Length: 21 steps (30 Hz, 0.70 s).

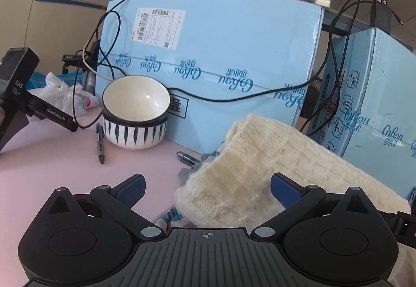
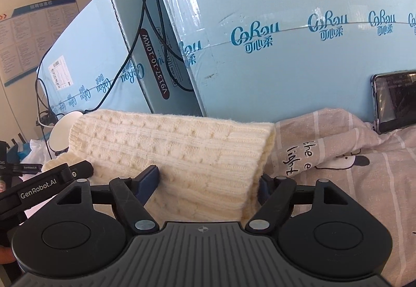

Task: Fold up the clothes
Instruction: 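Carry the folded vest with both grippers and set it beside the bowl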

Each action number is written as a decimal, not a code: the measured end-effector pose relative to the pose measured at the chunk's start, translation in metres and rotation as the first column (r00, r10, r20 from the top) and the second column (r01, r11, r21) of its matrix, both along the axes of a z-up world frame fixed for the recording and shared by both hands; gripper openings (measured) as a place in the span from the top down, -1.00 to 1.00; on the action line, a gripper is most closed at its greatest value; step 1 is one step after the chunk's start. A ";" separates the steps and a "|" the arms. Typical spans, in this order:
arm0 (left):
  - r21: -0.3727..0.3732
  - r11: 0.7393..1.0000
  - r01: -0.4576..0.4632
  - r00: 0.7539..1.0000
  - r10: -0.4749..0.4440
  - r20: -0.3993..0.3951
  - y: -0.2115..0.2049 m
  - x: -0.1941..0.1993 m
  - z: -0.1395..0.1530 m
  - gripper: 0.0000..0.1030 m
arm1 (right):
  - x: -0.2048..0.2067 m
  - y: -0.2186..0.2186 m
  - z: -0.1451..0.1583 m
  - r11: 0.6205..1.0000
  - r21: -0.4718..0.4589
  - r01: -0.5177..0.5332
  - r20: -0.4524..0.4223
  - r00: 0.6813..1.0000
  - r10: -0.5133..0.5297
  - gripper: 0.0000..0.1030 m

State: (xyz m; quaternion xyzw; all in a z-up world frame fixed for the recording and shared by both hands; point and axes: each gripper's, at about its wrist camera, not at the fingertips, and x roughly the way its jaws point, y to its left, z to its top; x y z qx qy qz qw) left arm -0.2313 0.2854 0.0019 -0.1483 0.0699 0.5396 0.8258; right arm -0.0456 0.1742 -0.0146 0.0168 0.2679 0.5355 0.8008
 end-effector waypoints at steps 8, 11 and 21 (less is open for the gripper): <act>0.110 0.994 0.008 1.000 -0.011 0.028 -0.040 -0.005 0.027 -1.00 | -0.011 -0.050 0.025 1.000 0.018 0.006 0.002 1.000 -0.006 -0.65; 0.084 0.995 0.050 0.997 -0.054 0.054 -0.065 -0.008 0.029 -1.00 | -0.017 -0.071 0.029 1.000 0.012 -0.001 0.032 0.999 0.001 -0.74; 0.102 0.995 0.007 0.994 -0.018 0.108 -0.152 -0.004 0.020 -1.00 | -0.021 -0.137 0.020 0.998 0.067 -0.017 0.140 0.990 0.008 -0.95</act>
